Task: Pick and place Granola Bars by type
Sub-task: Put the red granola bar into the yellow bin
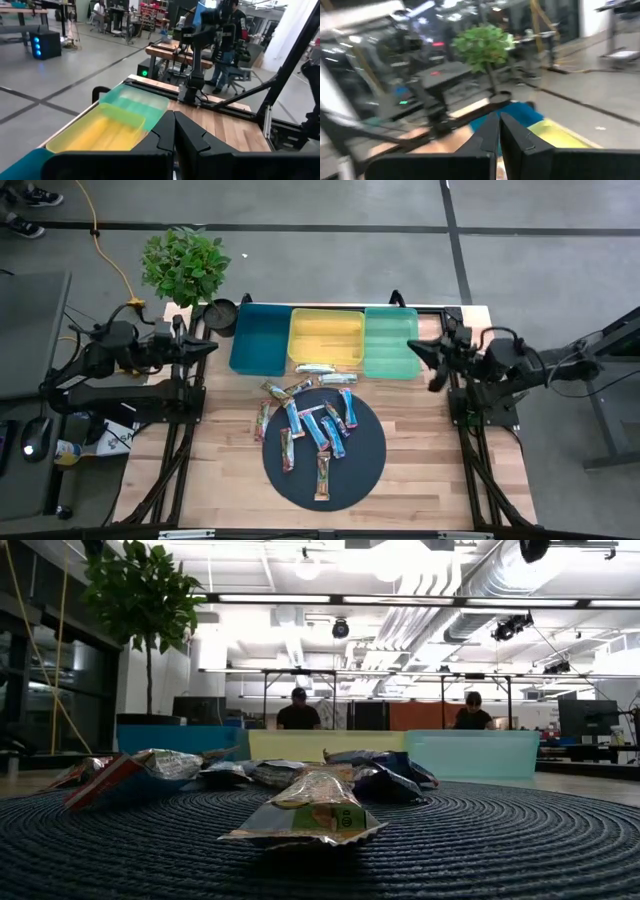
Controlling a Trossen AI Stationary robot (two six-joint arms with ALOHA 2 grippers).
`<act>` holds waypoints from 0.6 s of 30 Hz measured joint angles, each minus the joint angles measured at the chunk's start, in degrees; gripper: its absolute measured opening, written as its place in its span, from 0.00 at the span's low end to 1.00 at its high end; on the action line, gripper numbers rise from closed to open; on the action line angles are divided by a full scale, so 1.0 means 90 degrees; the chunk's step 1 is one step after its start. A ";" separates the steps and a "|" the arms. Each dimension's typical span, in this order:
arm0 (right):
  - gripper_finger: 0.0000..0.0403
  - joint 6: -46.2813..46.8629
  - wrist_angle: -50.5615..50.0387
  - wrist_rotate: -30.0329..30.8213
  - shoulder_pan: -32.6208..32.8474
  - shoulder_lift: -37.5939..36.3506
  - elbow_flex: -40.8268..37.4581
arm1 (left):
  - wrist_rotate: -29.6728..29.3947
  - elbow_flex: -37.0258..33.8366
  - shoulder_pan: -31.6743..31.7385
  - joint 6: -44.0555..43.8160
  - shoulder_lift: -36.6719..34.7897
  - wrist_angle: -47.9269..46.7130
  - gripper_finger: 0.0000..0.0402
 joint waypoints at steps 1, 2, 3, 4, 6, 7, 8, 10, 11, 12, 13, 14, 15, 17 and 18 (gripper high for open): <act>0.00 -0.0062 -0.0205 0.0105 0.0000 0.0296 0.0317 | 0.0000 0.0000 -0.0001 0.0028 -0.0005 0.0001 0.00; 0.00 -0.0098 -0.0436 0.0133 0.0000 0.0583 0.0651 | -0.0002 0.0000 0.0000 0.0077 -0.0019 0.0002 0.00; 0.00 -0.0089 -0.0723 0.0127 -0.0004 0.0867 0.0970 | 0.0000 0.0000 0.0000 0.0113 -0.0051 0.0000 0.00; 0.00 -0.0006 -0.1095 0.0111 -0.0039 0.1184 0.1291 | 0.0000 0.0000 0.0000 0.0157 -0.0067 -0.0007 0.00; 0.00 0.0405 -0.2058 -0.0119 -0.0189 0.1827 0.1947 | 0.0002 0.0000 0.0000 0.0223 -0.0076 -0.0021 0.00; 0.00 0.0705 -0.2597 -0.0306 -0.0299 0.2150 0.2264 | 0.0000 -0.0001 0.0000 0.0252 -0.0101 -0.0029 0.00; 0.00 0.1047 -0.3147 -0.0565 -0.0430 0.2502 0.2561 | -0.0001 -0.0003 0.0000 0.0267 -0.0123 -0.0037 0.00; 0.00 0.1783 -0.4174 -0.1125 -0.0726 0.3118 0.3093 | 0.0000 -0.0005 -0.0001 0.0272 -0.0131 -0.0034 0.00; 0.00 0.2112 -0.4543 -0.1443 -0.0880 0.3401 0.3321 | 0.0000 -0.0005 0.0000 0.0272 -0.0140 -0.0036 0.00; 0.00 0.2402 -0.4868 -0.1810 -0.1024 0.3651 0.3518 | 0.0000 -0.0005 0.0000 0.0272 -0.0168 -0.0036 0.00; 0.00 0.2569 -0.5095 -0.2215 -0.1148 0.3870 0.3676 | 0.0000 -0.0007 -0.0002 0.0272 -0.0172 -0.0039 0.00; 0.00 0.2554 -0.5200 -0.2638 -0.1254 0.4071 0.3789 | 0.0001 -0.0007 0.0000 0.0272 -0.0174 -0.0037 0.00; 0.00 0.2298 -0.5172 -0.3117 -0.1323 0.4240 0.3863 | 0.0002 -0.0007 -0.0002 0.0272 -0.0181 -0.0036 0.00; 0.00 0.1672 -0.4838 -0.3844 -0.1362 0.4522 0.3895 | 0.0017 -0.0007 0.0000 0.0272 -0.0212 -0.0039 0.00; 0.00 0.1513 -0.4615 -0.4115 -0.1351 0.4646 0.3895 | 0.0019 -0.0007 0.0000 0.0272 -0.0214 -0.0038 0.00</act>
